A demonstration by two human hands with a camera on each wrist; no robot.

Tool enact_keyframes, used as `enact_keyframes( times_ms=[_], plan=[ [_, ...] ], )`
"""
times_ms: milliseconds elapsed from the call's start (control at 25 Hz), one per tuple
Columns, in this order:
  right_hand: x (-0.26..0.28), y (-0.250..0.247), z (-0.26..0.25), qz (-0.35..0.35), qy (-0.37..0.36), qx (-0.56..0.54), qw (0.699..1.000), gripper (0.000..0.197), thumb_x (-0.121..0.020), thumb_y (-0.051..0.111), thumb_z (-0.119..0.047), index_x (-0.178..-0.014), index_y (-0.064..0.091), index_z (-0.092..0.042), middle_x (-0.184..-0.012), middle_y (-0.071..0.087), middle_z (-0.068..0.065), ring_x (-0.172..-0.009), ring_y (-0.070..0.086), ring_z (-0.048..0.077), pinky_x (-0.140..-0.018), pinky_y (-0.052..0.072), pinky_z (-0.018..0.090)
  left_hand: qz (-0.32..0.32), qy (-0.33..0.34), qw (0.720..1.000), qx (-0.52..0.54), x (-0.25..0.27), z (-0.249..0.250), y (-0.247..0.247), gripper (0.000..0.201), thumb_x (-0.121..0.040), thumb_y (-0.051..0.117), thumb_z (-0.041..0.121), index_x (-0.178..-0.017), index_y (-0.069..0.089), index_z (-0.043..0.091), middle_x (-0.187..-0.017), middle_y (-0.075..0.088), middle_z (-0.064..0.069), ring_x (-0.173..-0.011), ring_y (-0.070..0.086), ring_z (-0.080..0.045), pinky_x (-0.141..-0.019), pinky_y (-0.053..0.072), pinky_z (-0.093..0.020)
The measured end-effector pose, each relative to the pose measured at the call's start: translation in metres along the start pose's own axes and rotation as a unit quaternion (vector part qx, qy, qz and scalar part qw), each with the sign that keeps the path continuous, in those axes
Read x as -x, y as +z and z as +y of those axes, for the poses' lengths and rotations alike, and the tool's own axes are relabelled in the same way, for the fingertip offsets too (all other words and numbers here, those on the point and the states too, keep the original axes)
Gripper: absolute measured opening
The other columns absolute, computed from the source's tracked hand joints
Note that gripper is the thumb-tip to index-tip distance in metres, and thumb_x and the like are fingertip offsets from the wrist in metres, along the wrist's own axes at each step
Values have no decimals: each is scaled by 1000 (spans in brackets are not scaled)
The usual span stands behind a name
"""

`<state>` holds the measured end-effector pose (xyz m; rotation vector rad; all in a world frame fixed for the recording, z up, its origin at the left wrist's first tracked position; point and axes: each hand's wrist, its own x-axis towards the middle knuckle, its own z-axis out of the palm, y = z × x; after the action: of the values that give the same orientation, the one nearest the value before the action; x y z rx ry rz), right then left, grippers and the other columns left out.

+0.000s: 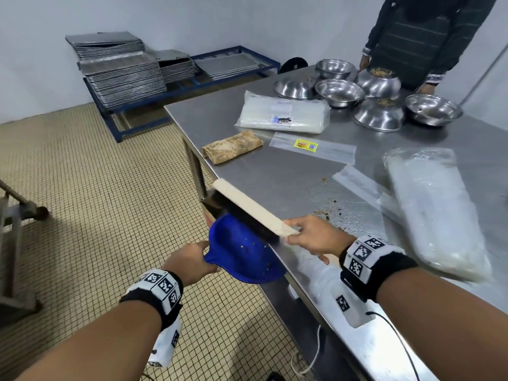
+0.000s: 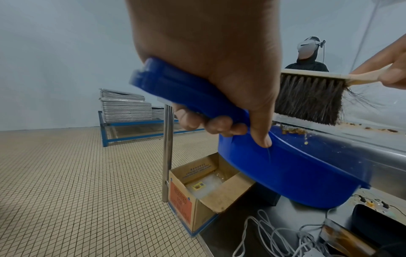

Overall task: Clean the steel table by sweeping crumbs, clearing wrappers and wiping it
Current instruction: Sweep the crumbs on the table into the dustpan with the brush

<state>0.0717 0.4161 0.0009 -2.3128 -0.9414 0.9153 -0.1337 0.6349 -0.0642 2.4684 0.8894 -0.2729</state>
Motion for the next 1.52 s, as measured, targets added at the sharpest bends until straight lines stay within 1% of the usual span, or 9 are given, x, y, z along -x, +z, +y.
enact_keyframes(
  times_ms=[120, 280, 400, 520, 800, 960, 1080, 1240, 1520],
  plan=[
    [11, -24, 15, 79, 29, -20, 996, 50, -86, 63, -15, -135, 56, -18, -44, 49, 0, -34, 44, 22, -32, 43, 29, -4, 14, 1000, -10, 3, 3, 2, 73, -79, 71, 51, -141, 44, 25, -105, 68, 4, -99, 63, -14, -87, 49, -30],
    [30, -47, 33, 189, 118, -14, 975, 52, -83, 63, -14, -134, 56, -18, -57, 59, 4, -31, 41, 16, -30, 39, 23, -9, 34, 999, -4, 6, 4, 5, 66, -79, 72, 50, -136, 48, 26, -90, 66, 7, -86, 64, -11, -82, 53, -31],
    [48, -57, 47, 229, 146, 17, 962, 44, -83, 66, -19, -127, 61, -22, -38, 52, -6, -29, 43, 15, -27, 38, 22, -18, 54, 998, -8, 12, 5, 10, 68, -79, 71, 52, -137, 48, 25, -87, 67, 7, -85, 65, -11, -83, 53, -33],
    [66, -62, 59, 237, 152, 57, 958, 44, -86, 65, -20, -129, 60, -12, -53, 46, -7, -42, 41, 10, -26, 31, 12, -17, 52, 998, -12, 21, 6, 14, 72, -79, 72, 51, -140, 45, 25, -86, 68, 6, -85, 66, -12, -85, 54, -34],
    [78, -68, 80, 205, 160, 90, 961, 33, -88, 58, -11, -120, 63, -3, -75, 51, 4, -51, 36, 8, -41, 40, 7, -14, 23, 1000, -9, 36, 16, 16, 68, -81, 70, 49, -140, 45, 27, -88, 67, 10, -81, 64, -7, -79, 50, -26],
    [78, -54, 70, 183, 124, 96, 970, 35, -87, 62, -16, -121, 64, -9, -75, 57, 1, -52, 43, 8, -40, 39, 15, -12, -4, 1000, 5, 43, 21, 21, 75, -80, 71, 50, -144, 40, 27, -93, 66, 9, -81, 63, -6, -80, 50, -27],
    [83, -37, 49, 141, 72, 66, 985, 40, -87, 60, -8, -127, 62, -11, -63, 51, -8, -39, 45, 3, -37, 38, 11, -13, -10, 1000, -5, 46, 23, 23, 74, -81, 70, 51, -144, 40, 27, -88, 62, 11, -80, 62, -7, -78, 49, -27],
    [86, -9, 28, 103, 5, 53, 993, 44, -88, 57, -4, -131, 60, -12, -84, 63, 3, -39, 47, -19, -39, 38, 7, -11, -12, 1000, 1, 49, 26, 24, 73, -82, 71, 49, -145, 40, 28, -91, 63, 13, -84, 60, -6, -77, 45, -25],
    [97, 34, 1, 31, -28, 41, 998, 45, -90, 54, -8, -133, 58, -18, -97, 66, 5, -38, 48, -15, -37, 37, 6, -5, -5, 1000, -4, 51, 25, 31, 73, -77, 71, 52, -141, 44, 29, -94, 67, 8, -85, 64, -10, -82, 50, -30]
  ],
)
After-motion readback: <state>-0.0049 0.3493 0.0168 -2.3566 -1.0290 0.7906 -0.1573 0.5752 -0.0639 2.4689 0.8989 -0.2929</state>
